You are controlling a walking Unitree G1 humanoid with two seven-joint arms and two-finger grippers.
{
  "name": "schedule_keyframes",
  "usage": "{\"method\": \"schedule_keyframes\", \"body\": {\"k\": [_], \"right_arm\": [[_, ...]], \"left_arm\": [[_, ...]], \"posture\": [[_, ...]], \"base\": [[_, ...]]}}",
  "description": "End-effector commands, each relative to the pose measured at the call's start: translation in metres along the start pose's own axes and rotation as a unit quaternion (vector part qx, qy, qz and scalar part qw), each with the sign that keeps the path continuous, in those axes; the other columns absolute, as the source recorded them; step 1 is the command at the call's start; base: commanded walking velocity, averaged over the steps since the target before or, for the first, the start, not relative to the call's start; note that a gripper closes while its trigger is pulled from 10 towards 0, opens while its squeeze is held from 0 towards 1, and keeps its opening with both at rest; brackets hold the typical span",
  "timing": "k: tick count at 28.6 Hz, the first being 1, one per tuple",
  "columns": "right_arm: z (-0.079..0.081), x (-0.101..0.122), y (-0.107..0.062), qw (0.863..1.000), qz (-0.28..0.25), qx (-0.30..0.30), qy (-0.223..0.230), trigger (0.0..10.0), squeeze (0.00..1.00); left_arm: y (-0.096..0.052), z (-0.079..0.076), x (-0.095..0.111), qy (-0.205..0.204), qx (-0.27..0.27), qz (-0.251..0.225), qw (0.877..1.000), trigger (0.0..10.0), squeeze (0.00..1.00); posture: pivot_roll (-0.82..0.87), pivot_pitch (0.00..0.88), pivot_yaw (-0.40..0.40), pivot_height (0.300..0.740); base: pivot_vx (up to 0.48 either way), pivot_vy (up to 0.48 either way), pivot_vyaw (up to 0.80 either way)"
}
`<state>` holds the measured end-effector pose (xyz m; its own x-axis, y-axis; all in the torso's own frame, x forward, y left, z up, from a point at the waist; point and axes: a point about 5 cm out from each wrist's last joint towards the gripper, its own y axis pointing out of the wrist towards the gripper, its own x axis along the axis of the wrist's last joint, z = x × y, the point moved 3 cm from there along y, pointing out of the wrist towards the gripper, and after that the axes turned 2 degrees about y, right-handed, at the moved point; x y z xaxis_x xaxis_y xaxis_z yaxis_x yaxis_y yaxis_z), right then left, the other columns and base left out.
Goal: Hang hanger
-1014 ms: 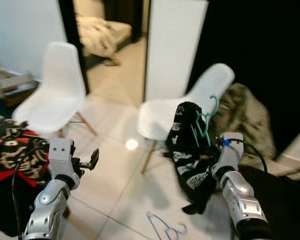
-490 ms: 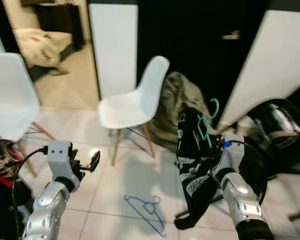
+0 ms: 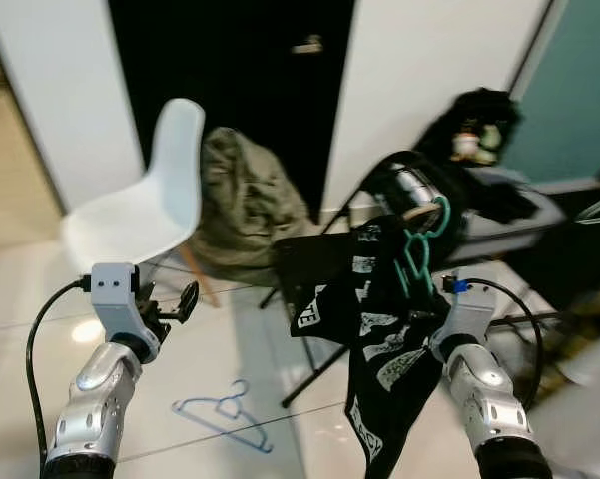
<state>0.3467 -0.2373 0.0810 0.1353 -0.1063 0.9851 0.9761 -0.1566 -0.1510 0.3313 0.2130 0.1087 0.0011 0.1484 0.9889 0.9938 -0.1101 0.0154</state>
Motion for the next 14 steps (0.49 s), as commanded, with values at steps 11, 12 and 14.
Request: {"method": "schedule_keyframes", "body": {"k": [11,12,14], "right_arm": [[-0.018,0.0139,0.0018,0.998,-0.03,-0.059,0.007,10.0,0.0],[-0.0178,0.0136,0.0018,0.998,-0.029,-0.059,0.008,10.0,0.0],[-0.0176,0.0132,0.0019,0.998,-0.028,-0.059,0.009,10.0,0.0]], "left_arm": [[-0.0023,-0.0022,-0.0084,-0.001,-0.012,0.013,1.0,10.0,0.0],[-0.0022,-0.0013,-0.0086,-0.002,-0.01,0.013,1.0,10.0,0.0],[-0.0021,-0.0004,-0.0087,-0.004,-0.007,0.012,1.0,10.0,0.0]], "posture": [[-0.02,0.007,-0.052,0.74],[-0.02,0.007,-0.052,0.74],[-0.02,0.006,-0.052,0.74]], "base": [[0.0,0.0,-0.79],[0.0,0.0,-0.79],[0.0,0.0,-0.79]]}}
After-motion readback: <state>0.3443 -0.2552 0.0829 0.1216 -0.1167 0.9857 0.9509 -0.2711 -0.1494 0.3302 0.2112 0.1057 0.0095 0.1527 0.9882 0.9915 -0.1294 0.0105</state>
